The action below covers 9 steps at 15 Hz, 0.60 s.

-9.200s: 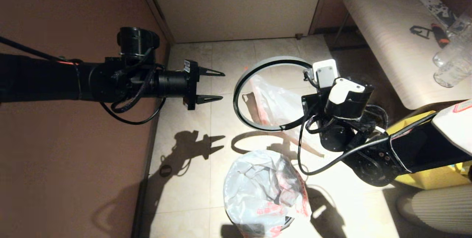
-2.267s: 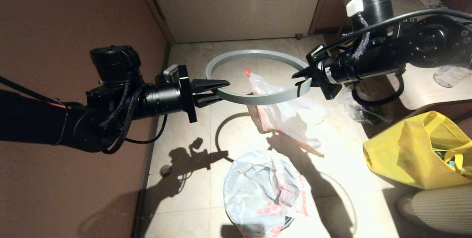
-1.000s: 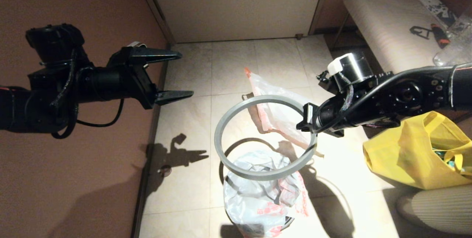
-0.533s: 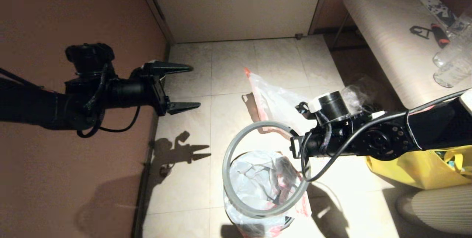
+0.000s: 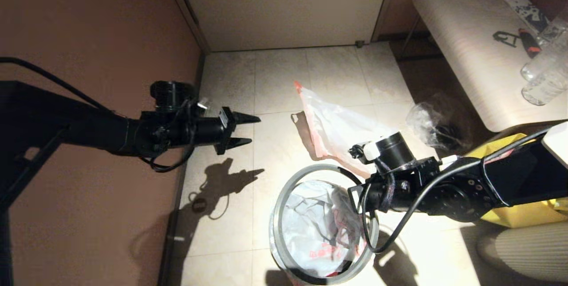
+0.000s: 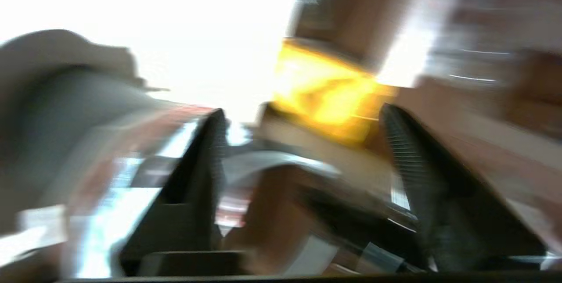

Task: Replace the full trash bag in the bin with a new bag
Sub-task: Place the trash can ring on the trash can

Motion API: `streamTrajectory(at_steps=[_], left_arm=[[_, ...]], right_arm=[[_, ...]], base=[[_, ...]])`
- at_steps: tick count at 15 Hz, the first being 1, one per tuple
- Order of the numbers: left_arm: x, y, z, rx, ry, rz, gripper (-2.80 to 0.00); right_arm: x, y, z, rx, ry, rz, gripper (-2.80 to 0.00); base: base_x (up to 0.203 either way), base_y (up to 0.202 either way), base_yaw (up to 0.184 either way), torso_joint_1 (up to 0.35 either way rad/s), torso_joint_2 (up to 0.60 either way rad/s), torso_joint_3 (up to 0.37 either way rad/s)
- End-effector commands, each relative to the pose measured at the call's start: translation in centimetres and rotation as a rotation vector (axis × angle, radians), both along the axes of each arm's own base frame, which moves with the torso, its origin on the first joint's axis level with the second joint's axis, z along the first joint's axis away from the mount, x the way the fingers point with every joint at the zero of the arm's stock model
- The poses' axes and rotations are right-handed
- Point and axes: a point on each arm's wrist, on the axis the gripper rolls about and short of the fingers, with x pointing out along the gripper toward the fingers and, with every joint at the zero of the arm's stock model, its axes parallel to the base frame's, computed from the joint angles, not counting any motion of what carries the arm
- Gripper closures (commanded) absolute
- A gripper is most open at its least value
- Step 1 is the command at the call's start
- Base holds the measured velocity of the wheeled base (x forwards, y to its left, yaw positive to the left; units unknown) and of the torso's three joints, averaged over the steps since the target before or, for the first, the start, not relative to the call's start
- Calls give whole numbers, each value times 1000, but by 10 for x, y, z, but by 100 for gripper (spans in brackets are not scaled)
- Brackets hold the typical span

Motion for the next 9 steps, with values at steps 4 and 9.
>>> streamTrajectory(at_steps=[4,9], left_arm=[[18,2,-63,-27,-5,-126,0],[24,15,-72,-33,-86,-85,0]], right_arm=[[-11,18,-21,-13,8,63,0],[1,28,-53,-96,-24,63,0]], base=[[0,0,0,0,0,0],[0,0,0,0,0,0]])
